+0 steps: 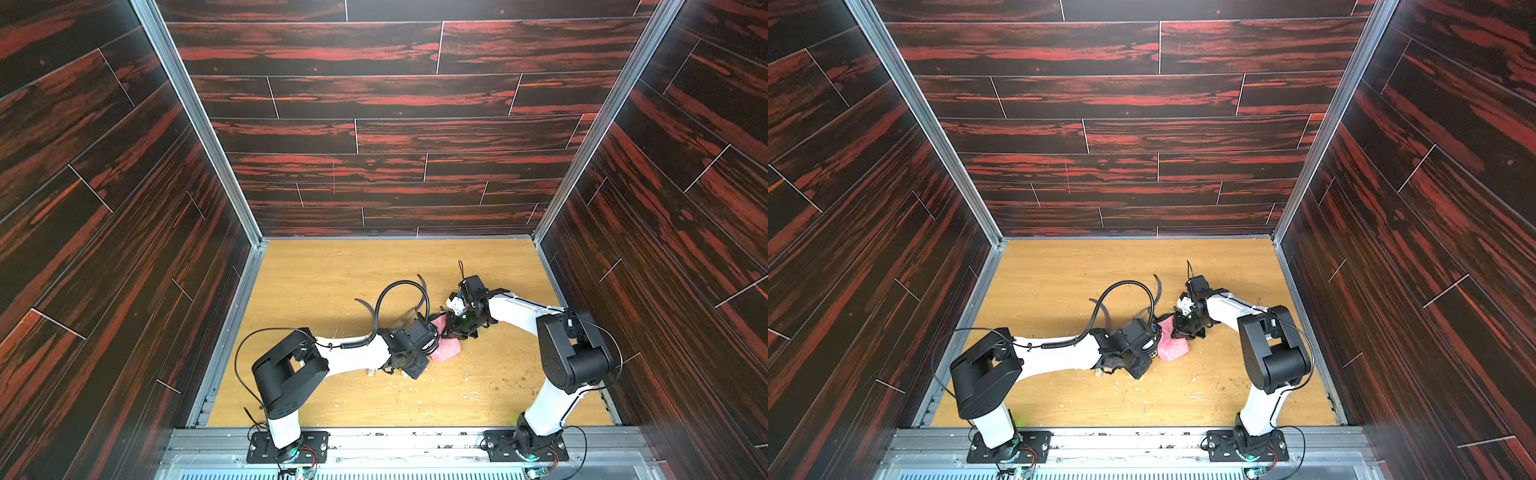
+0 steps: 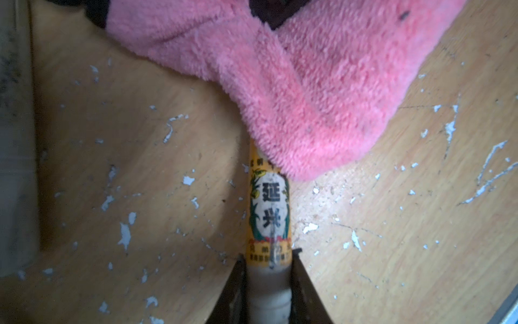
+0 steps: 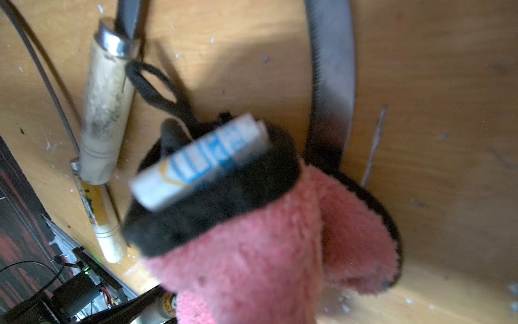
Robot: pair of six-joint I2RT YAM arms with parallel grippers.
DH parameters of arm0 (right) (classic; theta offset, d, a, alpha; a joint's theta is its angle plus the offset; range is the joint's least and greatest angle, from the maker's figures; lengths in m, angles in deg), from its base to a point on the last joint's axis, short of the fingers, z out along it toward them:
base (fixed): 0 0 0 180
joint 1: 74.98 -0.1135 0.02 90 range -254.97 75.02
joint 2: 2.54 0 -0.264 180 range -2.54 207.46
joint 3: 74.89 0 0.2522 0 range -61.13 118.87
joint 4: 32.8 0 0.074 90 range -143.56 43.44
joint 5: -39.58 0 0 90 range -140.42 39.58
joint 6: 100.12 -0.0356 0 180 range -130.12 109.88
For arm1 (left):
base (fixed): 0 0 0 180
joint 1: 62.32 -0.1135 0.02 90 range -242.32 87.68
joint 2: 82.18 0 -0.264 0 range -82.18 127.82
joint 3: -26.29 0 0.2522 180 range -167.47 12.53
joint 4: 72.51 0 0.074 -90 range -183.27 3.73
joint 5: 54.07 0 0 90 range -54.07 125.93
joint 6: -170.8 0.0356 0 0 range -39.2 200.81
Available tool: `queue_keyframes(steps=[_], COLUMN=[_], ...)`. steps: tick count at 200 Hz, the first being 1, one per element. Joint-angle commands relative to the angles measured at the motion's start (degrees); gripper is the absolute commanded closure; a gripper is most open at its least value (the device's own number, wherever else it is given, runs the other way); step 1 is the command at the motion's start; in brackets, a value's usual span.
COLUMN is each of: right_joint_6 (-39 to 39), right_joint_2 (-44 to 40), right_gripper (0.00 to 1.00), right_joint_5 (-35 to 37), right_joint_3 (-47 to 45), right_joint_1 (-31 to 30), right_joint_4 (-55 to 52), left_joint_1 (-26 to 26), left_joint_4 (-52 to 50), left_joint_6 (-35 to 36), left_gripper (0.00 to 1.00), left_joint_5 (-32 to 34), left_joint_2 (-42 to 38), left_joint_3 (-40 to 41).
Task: Wipe small sickles with rags
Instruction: Wipe the small sickle.
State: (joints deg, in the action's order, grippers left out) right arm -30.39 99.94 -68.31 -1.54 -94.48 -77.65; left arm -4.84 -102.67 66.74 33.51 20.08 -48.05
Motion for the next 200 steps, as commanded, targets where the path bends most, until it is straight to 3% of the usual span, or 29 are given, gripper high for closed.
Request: queue_keyframes(steps=[1,129,200], right_joint_6=[1.2,1.3,1.8], right_joint_2=[4.6,2.6,-11.8], right_gripper=[1.00,1.00,1.00], right_joint_5=[10.8,11.0,6.8], right_joint_3=[0.5,9.9,7.7], right_joint_1=[2.7,11.2,10.3], right_joint_4=[1.1,-1.2,-7.1], left_joint_1=[0.5,0.9,1.4], left_joint_4=[-1.4,0.3,0.6], left_joint_6=[-0.8,-2.3,0.0], left_gripper=[0.90,0.90,0.90], left_joint_5=[-2.3,-2.4,-3.1], left_joint_2=[-4.0,-0.9,-0.7], left_joint_3=[1.4,4.2,3.1])
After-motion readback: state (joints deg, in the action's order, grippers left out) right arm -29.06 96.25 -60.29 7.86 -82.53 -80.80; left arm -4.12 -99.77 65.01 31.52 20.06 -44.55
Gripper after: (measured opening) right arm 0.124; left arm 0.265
